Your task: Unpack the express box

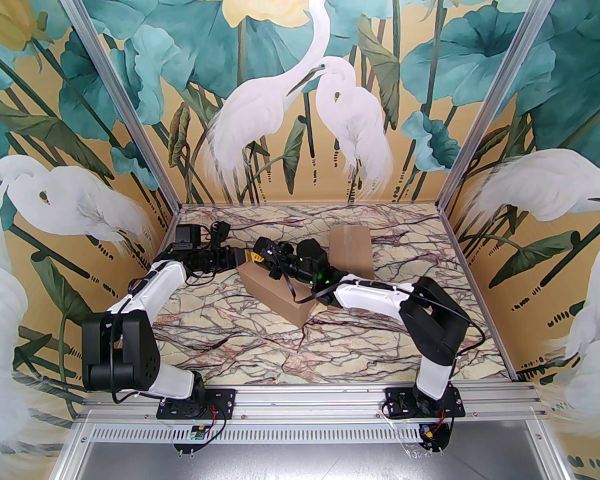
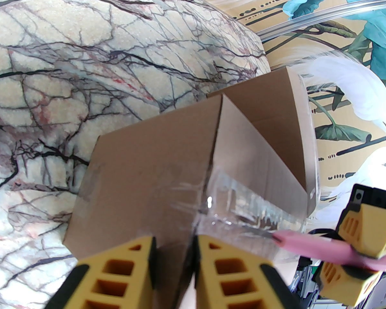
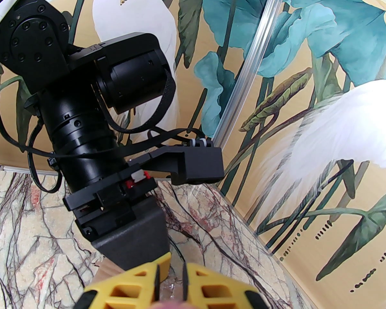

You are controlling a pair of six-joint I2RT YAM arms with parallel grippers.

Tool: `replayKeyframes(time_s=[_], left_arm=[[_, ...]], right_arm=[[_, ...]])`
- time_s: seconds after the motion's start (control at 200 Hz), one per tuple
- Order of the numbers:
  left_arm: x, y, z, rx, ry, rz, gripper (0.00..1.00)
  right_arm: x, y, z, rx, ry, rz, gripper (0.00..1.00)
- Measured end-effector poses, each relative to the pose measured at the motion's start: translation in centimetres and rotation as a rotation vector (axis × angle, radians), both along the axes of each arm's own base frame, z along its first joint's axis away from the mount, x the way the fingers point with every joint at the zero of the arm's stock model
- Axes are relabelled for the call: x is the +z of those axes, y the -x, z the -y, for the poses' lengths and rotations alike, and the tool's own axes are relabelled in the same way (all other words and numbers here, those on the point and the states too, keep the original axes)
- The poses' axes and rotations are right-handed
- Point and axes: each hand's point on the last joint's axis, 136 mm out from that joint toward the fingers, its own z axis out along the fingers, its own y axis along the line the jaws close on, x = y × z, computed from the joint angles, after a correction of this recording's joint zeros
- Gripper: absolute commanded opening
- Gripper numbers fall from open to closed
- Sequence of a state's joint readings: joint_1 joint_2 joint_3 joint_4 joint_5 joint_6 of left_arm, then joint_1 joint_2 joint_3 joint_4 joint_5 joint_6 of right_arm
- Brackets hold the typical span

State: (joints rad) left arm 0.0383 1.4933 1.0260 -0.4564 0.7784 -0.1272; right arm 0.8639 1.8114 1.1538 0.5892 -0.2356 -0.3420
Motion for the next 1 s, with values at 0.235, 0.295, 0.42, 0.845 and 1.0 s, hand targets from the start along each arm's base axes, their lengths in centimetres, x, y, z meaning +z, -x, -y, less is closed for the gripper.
replayKeyframes(time_s=[0.235, 0.295, 0.42, 0.845, 1.0], left_arm=[[0.0, 0.2, 0.3, -0.009, 0.009, -0.008, 0.25], [0.0, 0.2, 0.3, -0.009, 0.009, -0.009, 0.24], [0.0, 0.3, 0.4, -0.013, 0.014, -0.014, 0.24], [0.4, 1.2, -0.1, 0.042, -0.002, -0.021, 0.26], [0.6, 1.5, -1.7, 0.132, -0.07, -0.004, 0.26]], right_arm=[[-0.1, 0.5, 0.6, 0.001, 0.011, -0.006, 0.0], [0.0, 0.6, 0.7, 0.003, 0.015, -0.01, 0.0], [0.1, 1.0, 1.0, 0.01, 0.017, -0.03, 0.0], [0.6, 0.8, 0.9, 0.02, -0.025, -0.162, 0.0], [0.7, -0.3, -0.5, 0.038, -0.036, -0.2, 0.0]])
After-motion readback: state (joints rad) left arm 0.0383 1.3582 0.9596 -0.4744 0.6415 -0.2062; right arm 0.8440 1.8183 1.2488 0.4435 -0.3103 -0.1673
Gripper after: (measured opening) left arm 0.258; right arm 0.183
